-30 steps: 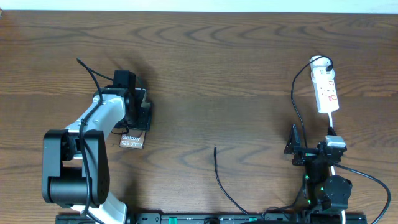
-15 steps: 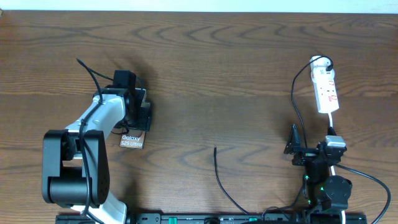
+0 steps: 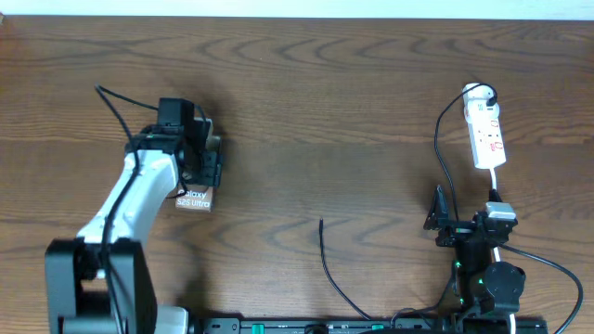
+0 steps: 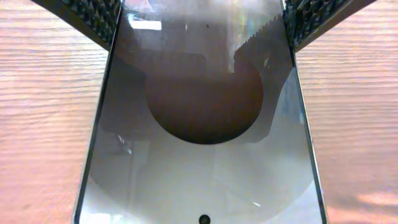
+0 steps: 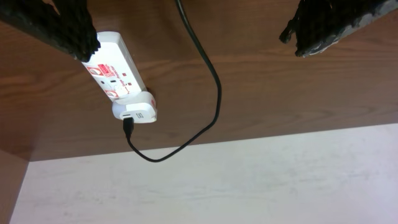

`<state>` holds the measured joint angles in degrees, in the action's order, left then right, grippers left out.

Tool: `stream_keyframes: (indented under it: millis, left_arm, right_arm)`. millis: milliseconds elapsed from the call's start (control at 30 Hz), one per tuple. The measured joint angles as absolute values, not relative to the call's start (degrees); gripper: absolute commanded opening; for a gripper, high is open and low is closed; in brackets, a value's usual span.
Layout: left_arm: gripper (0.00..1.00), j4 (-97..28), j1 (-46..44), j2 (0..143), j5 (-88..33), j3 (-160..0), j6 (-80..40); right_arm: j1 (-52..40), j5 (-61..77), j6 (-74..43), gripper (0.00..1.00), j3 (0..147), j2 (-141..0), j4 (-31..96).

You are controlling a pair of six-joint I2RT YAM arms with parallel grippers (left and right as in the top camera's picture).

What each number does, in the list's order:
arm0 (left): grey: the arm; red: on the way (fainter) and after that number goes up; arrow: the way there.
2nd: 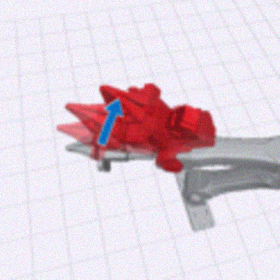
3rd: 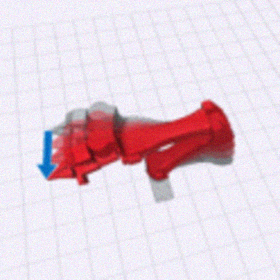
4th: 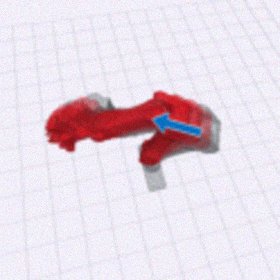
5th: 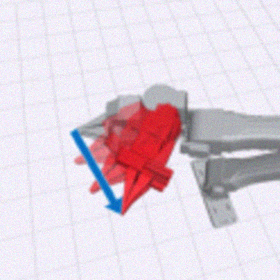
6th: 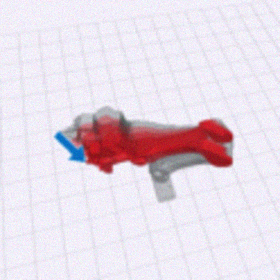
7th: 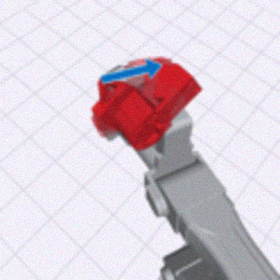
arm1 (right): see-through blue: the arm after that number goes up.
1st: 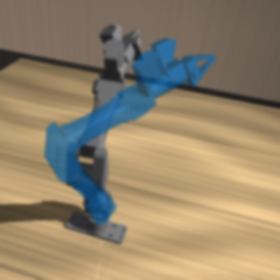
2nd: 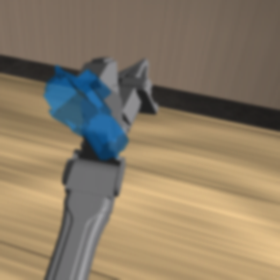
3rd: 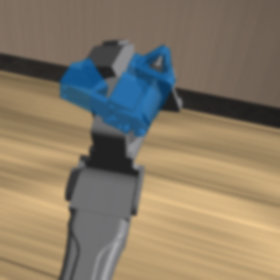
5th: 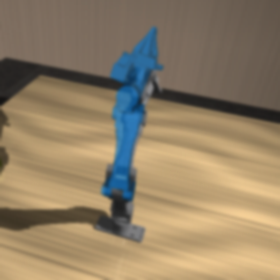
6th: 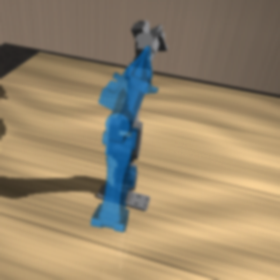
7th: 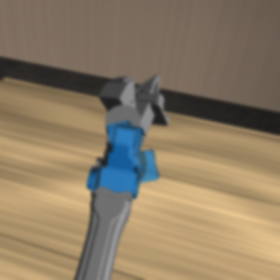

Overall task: Plug charger to phone and switch on socket
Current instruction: 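Lift the phone with the left gripper and tilt it upright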

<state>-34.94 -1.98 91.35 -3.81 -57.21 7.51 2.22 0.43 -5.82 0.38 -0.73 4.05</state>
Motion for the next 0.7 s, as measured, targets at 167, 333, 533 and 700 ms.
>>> stream_keyframes:
  millis: [167, 333, 533, 700]
  left_arm:
    - [0.08, -36.01, -1.98, 88.14, -3.95, -57.21, 6.55]
    - [0.08, -36.95, -1.98, 86.46, -5.43, -57.21, 5.78]
    - [0.07, -37.30, -1.98, 86.15, -9.50, -57.21, 3.14]
    - [0.07, -37.28, -1.98, 86.15, -13.76, -57.21, -1.78]
  right_arm:
    - [2.22, 0.43, -5.82, 0.99, 0.38, -0.73, 4.05]
    - [2.22, 0.43, -5.82, 0.99, 0.38, -0.73, 4.05]
    - [2.22, 0.43, -5.82, 0.99, 0.38, -0.73, 4.05]
    - [2.22, 0.43, -5.82, 0.99, 0.38, -0.73, 4.05]
